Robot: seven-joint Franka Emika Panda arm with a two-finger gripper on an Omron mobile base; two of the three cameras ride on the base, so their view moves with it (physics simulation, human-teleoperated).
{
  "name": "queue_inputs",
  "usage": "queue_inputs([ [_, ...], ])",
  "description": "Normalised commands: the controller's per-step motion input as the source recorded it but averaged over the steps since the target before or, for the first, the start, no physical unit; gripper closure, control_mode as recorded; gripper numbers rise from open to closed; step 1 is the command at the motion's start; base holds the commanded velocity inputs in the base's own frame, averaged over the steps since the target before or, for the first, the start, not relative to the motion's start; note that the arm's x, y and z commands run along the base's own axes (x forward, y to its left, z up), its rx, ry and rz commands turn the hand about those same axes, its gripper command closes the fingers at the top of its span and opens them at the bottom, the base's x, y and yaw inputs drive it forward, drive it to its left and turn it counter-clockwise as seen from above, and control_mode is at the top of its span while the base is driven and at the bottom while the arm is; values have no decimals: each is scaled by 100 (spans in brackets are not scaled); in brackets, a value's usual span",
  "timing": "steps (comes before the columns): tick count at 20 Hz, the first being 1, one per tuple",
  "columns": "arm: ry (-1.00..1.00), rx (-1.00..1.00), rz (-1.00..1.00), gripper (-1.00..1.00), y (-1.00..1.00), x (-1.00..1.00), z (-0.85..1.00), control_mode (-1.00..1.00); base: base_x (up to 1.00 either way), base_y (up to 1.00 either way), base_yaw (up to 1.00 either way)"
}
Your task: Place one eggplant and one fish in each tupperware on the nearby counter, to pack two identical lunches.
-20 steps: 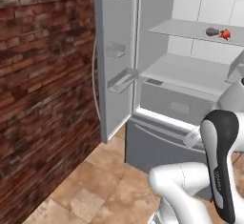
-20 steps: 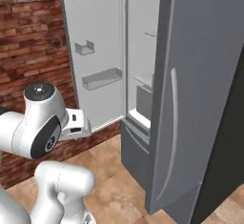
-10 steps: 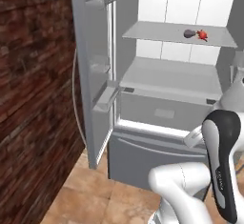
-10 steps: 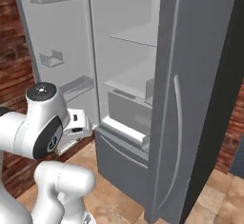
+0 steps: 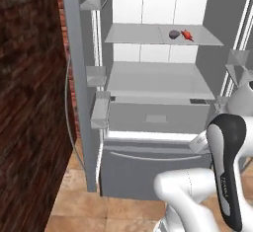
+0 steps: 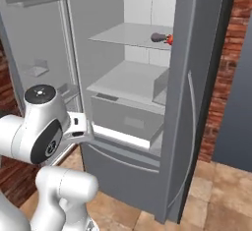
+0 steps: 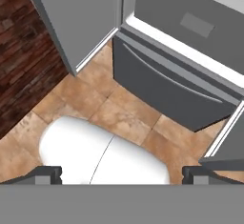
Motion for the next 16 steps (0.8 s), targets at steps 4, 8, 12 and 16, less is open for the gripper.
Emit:
queue_inputs([
  [4,0,0,0,-100,0,0,0,100,0,1,-37],
  [8,0,0,0,-100,0,0,0,100,14,41,-25],
  [12,0,0,0,-100,0,0,0,100,12,40,-20],
  [16,0,0,0,-100,0,0,0,100,24,26,-18],
])
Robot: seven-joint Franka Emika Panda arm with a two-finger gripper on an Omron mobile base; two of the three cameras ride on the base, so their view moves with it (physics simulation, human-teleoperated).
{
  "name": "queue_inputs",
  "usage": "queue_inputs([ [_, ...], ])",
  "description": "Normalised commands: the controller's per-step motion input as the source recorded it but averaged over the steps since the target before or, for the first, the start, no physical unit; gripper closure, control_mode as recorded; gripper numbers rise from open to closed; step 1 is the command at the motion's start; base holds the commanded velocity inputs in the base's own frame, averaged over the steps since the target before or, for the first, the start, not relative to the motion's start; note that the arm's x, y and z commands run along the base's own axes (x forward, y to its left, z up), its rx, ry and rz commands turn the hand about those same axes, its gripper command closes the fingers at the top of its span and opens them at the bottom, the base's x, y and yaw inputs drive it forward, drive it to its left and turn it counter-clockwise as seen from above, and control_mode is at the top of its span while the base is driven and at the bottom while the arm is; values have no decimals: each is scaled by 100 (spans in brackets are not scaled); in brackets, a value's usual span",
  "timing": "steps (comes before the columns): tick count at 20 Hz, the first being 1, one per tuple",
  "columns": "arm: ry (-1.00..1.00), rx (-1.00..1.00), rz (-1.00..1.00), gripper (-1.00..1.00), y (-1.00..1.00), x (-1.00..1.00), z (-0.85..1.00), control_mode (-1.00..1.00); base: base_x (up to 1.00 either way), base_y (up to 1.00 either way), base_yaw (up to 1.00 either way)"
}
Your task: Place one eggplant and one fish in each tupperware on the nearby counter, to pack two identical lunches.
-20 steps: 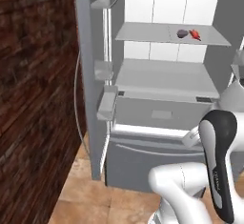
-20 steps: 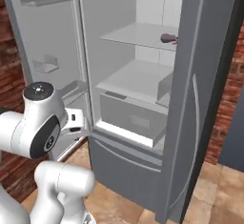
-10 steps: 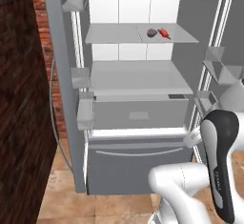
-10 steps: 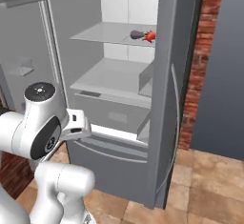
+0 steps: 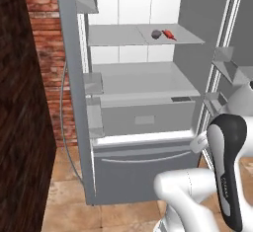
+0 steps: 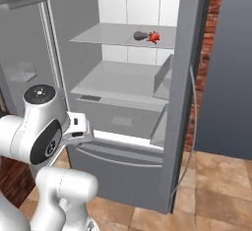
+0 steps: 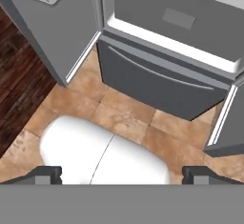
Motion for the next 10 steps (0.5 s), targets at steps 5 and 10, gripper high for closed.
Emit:
queue_inputs([
  [5,0,0,0,-100,0,0,0,100,53,0,-17],
  [10,0,0,0,-100,0,0,0,100,93,0,-15],
])
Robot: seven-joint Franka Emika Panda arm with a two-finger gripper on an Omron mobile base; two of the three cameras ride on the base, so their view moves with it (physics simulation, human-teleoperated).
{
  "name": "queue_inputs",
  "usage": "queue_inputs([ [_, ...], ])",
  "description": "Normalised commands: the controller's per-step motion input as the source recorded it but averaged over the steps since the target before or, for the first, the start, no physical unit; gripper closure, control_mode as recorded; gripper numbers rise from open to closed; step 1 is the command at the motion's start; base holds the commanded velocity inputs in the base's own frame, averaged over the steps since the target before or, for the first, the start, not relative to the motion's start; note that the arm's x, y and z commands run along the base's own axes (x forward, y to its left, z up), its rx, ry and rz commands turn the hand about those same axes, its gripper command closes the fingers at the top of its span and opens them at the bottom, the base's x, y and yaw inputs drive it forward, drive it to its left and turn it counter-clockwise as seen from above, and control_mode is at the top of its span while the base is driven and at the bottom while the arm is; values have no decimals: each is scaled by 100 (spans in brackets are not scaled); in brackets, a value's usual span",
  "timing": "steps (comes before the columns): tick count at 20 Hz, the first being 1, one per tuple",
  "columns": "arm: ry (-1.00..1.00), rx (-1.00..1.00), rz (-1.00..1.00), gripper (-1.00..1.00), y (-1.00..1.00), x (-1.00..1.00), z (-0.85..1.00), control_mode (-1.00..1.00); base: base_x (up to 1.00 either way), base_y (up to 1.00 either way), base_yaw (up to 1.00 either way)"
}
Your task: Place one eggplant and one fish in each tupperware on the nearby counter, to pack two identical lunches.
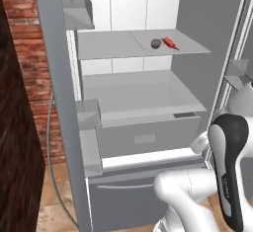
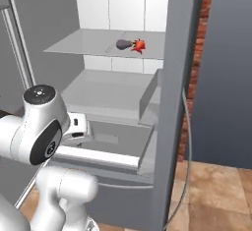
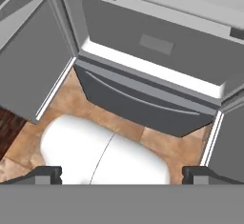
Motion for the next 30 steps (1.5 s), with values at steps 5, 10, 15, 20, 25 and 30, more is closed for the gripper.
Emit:
queue_inputs([
  [5,0,0,0,-100,0,0,0,100,91,0,-13],
  [10,0,0,-2,-100,0,1,0,-100,43,0,-10],
  [15,-7,0,-15,-100,0,-1,12,-100,0,0,0],
  [20,-22,0,-21,-100,0,0,33,-100,0,0,0],
  [25,-29,2,-22,-100,-2,8,40,-100,0,0,0],
  [30,-30,11,-17,-100,-13,13,41,-100,0,0,0],
])
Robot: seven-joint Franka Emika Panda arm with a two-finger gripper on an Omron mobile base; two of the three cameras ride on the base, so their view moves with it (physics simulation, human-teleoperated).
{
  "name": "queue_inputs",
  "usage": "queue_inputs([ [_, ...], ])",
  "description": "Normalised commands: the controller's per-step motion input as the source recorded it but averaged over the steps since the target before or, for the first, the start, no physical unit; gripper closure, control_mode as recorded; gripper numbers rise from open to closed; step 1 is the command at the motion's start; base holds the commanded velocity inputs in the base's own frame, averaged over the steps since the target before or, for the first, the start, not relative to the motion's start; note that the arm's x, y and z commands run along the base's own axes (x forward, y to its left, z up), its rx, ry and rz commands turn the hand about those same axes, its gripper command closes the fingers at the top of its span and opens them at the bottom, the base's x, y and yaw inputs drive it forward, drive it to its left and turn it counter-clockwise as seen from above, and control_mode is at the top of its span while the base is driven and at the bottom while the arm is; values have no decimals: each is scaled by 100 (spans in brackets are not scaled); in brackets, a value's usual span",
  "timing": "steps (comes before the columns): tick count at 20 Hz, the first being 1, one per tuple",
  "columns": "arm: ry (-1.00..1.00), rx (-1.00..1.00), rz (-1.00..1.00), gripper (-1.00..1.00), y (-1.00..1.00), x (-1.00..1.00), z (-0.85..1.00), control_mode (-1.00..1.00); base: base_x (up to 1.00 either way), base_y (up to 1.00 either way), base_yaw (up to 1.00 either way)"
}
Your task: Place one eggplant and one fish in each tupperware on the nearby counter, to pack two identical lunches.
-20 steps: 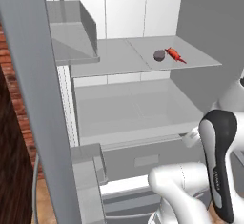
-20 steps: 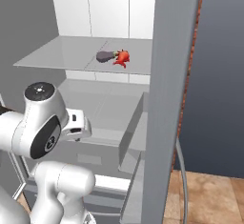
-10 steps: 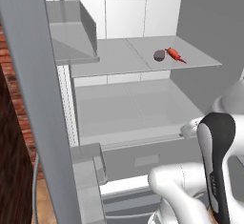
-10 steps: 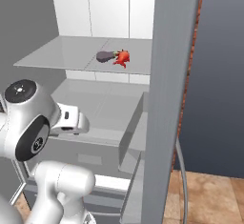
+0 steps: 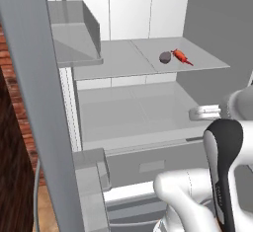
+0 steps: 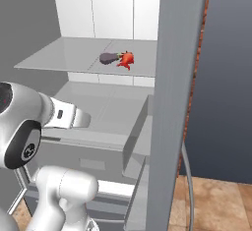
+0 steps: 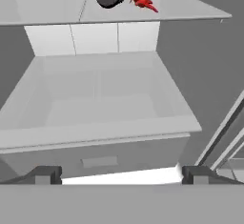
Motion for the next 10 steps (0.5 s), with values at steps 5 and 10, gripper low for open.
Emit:
queue_inputs([
  [5,-18,13,-11,-100,-19,11,52,-100,0,0,0],
  [10,-7,6,-7,-100,-3,24,43,-100,0,0,0],
])
